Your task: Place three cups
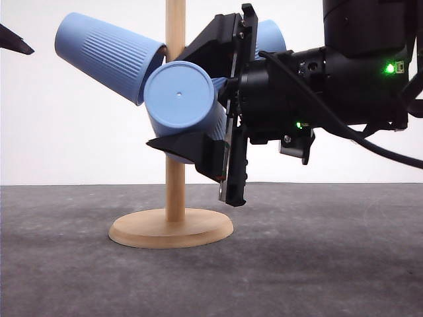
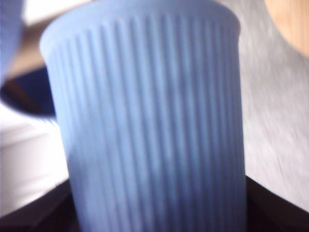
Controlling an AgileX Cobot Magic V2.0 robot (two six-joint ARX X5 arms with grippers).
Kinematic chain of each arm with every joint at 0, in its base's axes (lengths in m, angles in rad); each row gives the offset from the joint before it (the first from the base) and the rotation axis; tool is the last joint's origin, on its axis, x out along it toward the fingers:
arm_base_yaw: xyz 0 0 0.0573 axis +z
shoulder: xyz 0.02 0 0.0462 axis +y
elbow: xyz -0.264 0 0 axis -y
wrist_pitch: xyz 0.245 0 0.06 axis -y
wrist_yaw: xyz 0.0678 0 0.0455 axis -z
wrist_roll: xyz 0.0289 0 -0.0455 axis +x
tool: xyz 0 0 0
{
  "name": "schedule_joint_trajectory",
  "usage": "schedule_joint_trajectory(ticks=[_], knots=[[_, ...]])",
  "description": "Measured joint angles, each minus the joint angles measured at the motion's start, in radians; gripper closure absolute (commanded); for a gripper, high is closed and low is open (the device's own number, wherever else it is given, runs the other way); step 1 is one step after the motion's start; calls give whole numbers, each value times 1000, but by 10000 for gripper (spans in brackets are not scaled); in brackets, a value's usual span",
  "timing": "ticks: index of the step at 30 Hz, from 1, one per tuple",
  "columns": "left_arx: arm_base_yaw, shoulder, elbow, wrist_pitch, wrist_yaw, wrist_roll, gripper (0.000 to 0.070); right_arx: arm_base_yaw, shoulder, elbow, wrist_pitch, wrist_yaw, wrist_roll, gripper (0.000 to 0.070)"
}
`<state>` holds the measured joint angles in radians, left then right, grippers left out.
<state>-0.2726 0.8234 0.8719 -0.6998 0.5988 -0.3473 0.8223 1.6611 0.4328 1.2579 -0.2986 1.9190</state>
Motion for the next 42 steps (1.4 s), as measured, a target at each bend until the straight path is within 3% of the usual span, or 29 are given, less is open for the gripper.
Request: schedule_joint_trajectory(ticks=[6,10,12,21,42], knots=[[0,0,0,0,0,0,182,-22,0,0,0,-106,0,274],[0,0,0,0,0,-2,182,-42,0,0,1,-135,0,107],[0,0,0,0,0,-5,182,-53,0,-2,7,-150,0,60],[0,0,0,0,0,-8,182,-70,0,-4,34,-220,0,60],[0,0,0,0,0,-9,182,-84,1,-4,94,-259,0,69]])
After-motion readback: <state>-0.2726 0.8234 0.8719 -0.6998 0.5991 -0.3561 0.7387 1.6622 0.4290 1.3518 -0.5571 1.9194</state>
